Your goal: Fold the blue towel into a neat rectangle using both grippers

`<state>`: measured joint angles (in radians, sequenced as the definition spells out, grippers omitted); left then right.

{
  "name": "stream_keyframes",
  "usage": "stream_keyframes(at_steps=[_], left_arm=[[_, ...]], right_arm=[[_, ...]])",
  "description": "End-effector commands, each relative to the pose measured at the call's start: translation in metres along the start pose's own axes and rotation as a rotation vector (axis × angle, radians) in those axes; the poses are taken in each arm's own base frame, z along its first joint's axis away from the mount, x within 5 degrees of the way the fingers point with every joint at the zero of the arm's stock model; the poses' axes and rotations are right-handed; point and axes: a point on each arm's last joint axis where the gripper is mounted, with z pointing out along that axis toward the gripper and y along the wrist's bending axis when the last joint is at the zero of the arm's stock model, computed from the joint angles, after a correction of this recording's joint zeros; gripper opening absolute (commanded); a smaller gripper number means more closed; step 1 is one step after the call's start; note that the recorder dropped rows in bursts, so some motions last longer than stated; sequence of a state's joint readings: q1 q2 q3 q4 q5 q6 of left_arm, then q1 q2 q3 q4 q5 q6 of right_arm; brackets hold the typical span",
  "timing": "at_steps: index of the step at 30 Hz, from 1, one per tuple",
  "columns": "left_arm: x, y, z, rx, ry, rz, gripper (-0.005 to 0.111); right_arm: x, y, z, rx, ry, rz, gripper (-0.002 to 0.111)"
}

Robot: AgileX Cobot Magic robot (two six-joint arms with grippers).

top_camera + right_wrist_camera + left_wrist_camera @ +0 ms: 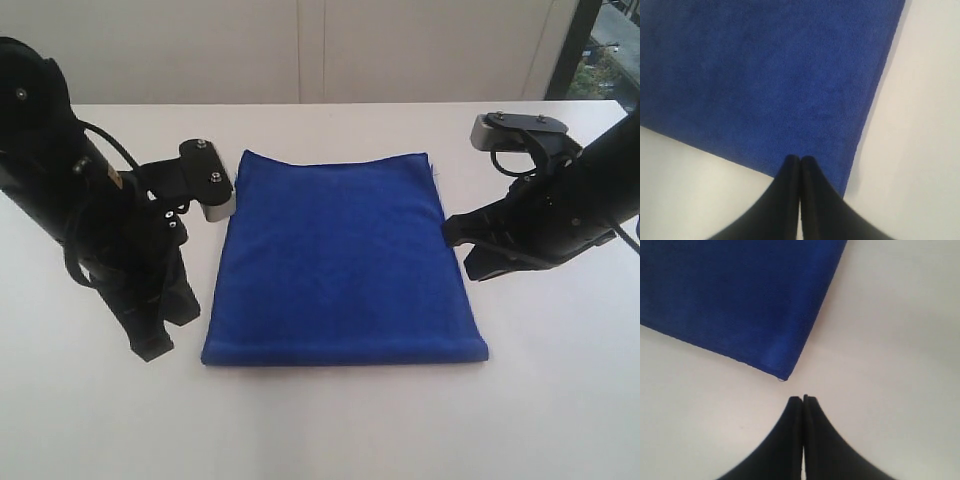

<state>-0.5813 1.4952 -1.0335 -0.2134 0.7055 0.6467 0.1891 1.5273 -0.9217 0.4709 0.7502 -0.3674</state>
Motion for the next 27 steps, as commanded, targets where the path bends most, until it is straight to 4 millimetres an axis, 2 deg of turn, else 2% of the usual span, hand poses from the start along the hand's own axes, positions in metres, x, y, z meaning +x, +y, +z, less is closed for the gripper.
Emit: stream_keyframes(at_steps=[1,6,14,23,27], left_arm=[[0.004,0.000,0.016,0.051,0.061,-0.001,0.000],[0.005,0.002,0.025,0.069,0.085,-0.006,0.000],[0.005,0.003,0.028,0.077,0.093,0.026,0.000],[0.006,0.002,0.028,0.085,0.091,0.148,0.000],[0.007,0.004,0.035,0.103,0.109,0.152,0.000]], right_arm=[[0.002,0.001,-0.002,-0.006,0.000,-0.011,0.000],[0.002,0.001,-0.002,-0.005,-0.002,-0.011,0.000],[0.001,0.001,-0.002,0.000,-0.013,-0.011,0.000],[0.000,0.000,-0.002,0.001,-0.017,-0.011,0.000],[0.000,0.001,-0.002,0.000,-0.018,-0.009,0.000]])
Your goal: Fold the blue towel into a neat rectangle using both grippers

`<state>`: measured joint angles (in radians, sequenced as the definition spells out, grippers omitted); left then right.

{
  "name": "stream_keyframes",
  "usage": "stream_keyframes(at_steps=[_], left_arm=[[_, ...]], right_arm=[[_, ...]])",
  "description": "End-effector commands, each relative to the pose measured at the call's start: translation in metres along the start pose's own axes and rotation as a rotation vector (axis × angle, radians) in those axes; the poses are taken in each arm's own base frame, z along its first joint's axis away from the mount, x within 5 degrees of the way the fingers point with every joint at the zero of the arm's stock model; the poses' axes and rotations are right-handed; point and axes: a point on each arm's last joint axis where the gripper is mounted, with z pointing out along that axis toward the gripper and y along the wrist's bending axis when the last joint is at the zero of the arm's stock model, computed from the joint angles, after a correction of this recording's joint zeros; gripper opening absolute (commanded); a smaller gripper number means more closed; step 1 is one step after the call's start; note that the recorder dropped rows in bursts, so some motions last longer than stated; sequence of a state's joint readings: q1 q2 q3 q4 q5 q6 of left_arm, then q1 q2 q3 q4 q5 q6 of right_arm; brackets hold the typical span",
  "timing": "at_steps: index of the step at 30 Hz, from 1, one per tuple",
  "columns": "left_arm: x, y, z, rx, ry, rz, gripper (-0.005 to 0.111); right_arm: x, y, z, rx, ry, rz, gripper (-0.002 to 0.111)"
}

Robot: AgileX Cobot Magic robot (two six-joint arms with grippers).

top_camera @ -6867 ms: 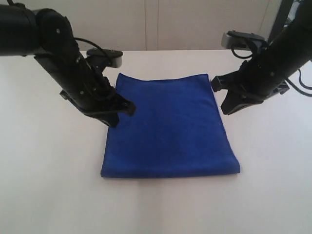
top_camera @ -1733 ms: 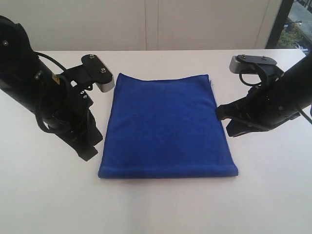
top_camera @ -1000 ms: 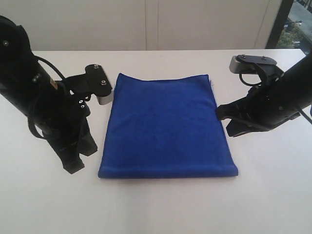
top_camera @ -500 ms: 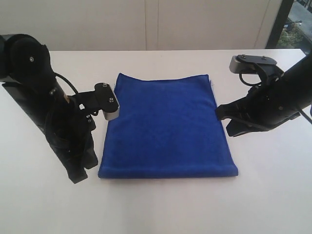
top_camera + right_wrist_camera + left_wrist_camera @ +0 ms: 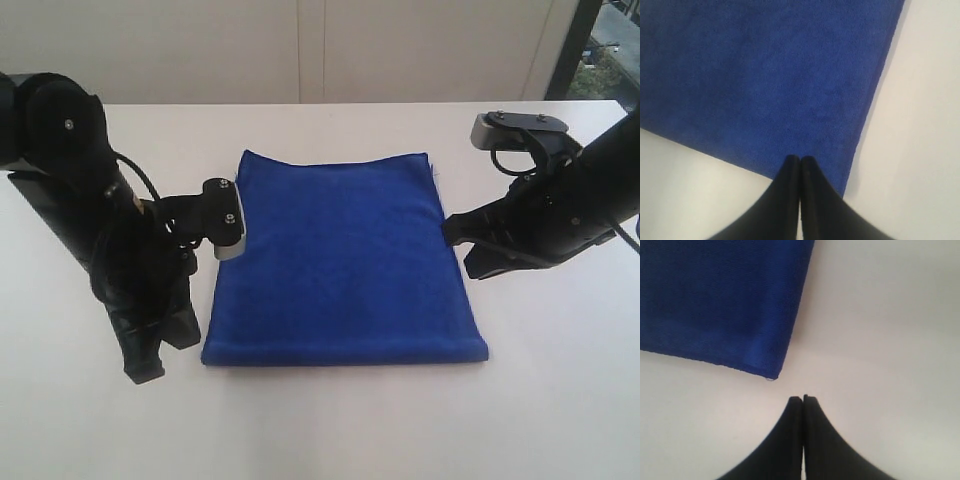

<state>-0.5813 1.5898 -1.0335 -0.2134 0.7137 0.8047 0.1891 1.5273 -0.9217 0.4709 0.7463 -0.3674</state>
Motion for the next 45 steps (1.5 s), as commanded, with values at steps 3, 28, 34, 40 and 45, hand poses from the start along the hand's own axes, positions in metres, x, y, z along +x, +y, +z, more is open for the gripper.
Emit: stream_keyframes(at_steps=[3,28,34,40,45], left_arm=[[0.005,-0.002,0.017,0.081,0.063,0.015,0.000],[0.013,0.006,0.043,-0.066,0.002,0.294,0.050],[0.014,0.006,0.048,-0.066,-0.002,0.298,0.050],[0.015,0.008,0.066,-0.029,0.009,0.259,0.050],[0.015,0.010,0.069,-0.037,0.009,0.257,0.050]], right_arm=[[0.000,0.001,-0.002,-0.003,-0.016,-0.007,0.000],[0.000,0.001,-0.002,-0.005,-0.018,-0.004,0.000],[0.000,0.001,-0.002,-0.005,-0.018,-0.004,0.000],[0.000,0.001,-0.002,0.000,-0.017,-0.010,0.000],[0.000,0.000,-0.002,0.001,-0.015,-0.011,0.000]])
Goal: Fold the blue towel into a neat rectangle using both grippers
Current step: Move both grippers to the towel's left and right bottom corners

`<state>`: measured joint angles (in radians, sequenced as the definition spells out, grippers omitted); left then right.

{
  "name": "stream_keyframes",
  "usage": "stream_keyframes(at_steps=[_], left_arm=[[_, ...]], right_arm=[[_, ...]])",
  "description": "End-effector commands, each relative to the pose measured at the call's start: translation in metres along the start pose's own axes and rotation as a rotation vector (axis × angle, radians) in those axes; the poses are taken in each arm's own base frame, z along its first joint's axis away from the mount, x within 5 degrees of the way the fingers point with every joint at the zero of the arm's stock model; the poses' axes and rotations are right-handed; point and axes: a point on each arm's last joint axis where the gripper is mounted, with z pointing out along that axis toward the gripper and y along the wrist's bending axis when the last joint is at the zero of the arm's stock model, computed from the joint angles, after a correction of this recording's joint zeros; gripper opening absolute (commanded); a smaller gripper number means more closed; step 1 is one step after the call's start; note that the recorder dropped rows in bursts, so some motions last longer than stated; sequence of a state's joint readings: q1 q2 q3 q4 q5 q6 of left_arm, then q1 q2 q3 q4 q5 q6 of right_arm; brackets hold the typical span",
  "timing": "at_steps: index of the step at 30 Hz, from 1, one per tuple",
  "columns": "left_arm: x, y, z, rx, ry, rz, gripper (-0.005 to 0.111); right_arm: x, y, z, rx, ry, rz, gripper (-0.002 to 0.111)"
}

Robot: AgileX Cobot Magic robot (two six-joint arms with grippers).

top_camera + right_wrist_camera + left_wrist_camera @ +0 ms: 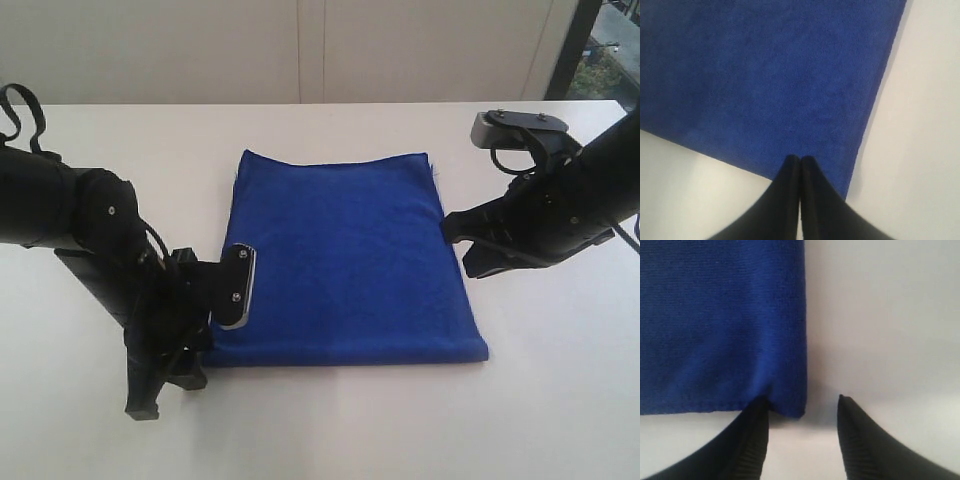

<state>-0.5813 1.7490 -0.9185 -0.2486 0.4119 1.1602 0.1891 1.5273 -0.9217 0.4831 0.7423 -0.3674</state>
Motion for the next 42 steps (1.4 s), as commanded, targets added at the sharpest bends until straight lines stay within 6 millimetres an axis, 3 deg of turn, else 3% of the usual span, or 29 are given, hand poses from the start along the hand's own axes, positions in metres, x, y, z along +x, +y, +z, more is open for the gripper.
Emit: stream_keyframes(at_steps=[1,5,12,21,31,42], left_arm=[[0.000,-0.002,0.002,0.013,-0.007,-0.018,0.050],[0.000,-0.002,0.003,0.021,-0.003,-0.017,0.045],[0.001,-0.004,0.004,0.032,0.002,-0.018,0.000],[0.002,-0.008,0.002,0.069,0.011,-0.031,0.000],[-0.003,-0.009,-0.022,0.013,-0.025,-0.032,0.000],[0.010,-0.017,-0.031,0.071,0.120,-0.049,0.000]], right_arm=[[0.001,0.000,-0.002,0.007,-0.008,-0.020,0.000],[0.001,0.000,-0.002,0.006,-0.004,-0.020,0.000],[0.003,0.001,-0.002,0.000,0.012,-0.047,0.000],[0.003,0.001,-0.002,-0.001,0.015,-0.063,0.000],[0.002,0.000,-0.002,0.003,0.006,-0.063,0.000],[0.006,0.002,-0.002,-0.016,0.050,-0.087,0.000]])
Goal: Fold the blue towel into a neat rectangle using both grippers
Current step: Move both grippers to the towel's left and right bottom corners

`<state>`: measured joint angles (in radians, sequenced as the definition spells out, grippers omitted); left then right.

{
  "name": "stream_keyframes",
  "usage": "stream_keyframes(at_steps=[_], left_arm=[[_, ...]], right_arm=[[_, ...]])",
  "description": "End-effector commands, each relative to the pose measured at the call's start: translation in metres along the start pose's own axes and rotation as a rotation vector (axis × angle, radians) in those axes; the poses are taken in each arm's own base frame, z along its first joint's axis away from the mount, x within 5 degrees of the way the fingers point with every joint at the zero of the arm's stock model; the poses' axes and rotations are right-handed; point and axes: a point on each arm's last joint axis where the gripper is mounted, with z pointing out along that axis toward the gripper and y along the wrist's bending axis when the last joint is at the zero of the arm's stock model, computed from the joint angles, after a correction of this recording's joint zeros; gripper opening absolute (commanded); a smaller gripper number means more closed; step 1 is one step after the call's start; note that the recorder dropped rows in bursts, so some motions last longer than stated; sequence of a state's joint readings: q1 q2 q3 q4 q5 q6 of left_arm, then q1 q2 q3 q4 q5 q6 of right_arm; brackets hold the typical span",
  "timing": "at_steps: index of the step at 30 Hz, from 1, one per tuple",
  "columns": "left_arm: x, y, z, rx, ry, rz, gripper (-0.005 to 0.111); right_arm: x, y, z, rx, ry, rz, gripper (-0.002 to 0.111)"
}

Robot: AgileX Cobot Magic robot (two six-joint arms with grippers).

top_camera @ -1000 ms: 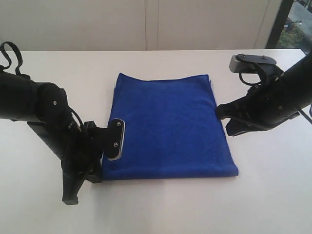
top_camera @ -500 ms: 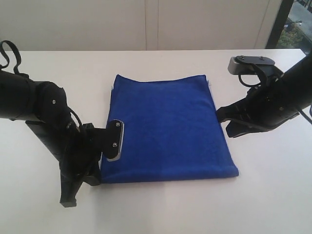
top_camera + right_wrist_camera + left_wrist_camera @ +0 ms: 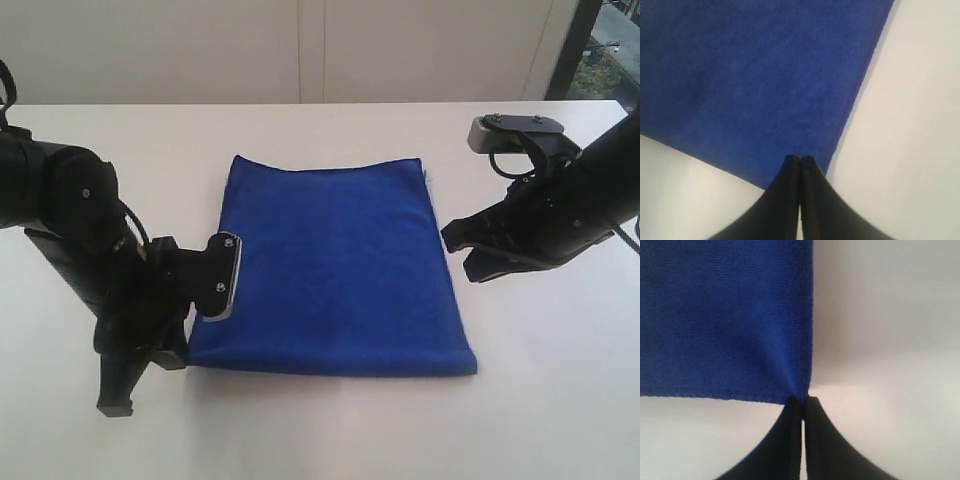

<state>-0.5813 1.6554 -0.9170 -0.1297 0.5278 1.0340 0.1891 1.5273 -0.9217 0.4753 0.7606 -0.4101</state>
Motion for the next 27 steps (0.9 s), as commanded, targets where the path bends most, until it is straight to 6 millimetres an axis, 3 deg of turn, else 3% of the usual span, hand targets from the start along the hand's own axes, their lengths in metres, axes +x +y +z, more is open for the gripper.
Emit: stream_keyframes(at_steps=[1,8,16,23,27], left_arm=[[0.007,-0.010,-0.003,0.074,0.066,-0.029,0.000],[0.007,-0.010,-0.003,0.077,0.065,-0.033,0.000],[0.005,-0.013,-0.003,0.110,0.052,-0.060,0.000],[0.006,-0.015,-0.004,0.128,0.056,-0.063,0.000],[0.006,-0.015,-0.004,0.128,0.056,-0.063,0.000]], right_arm=[[0.006,0.003,-0.002,-0.024,0.051,-0.060,0.000],[0.017,0.014,0.002,-0.108,0.174,-0.285,0.000],[0.045,0.033,0.037,-0.175,0.274,-0.682,0.001],[0.055,0.025,0.050,-0.111,0.243,-0.795,0.031],[0.063,0.022,0.057,-0.118,0.242,-0.903,0.038]])
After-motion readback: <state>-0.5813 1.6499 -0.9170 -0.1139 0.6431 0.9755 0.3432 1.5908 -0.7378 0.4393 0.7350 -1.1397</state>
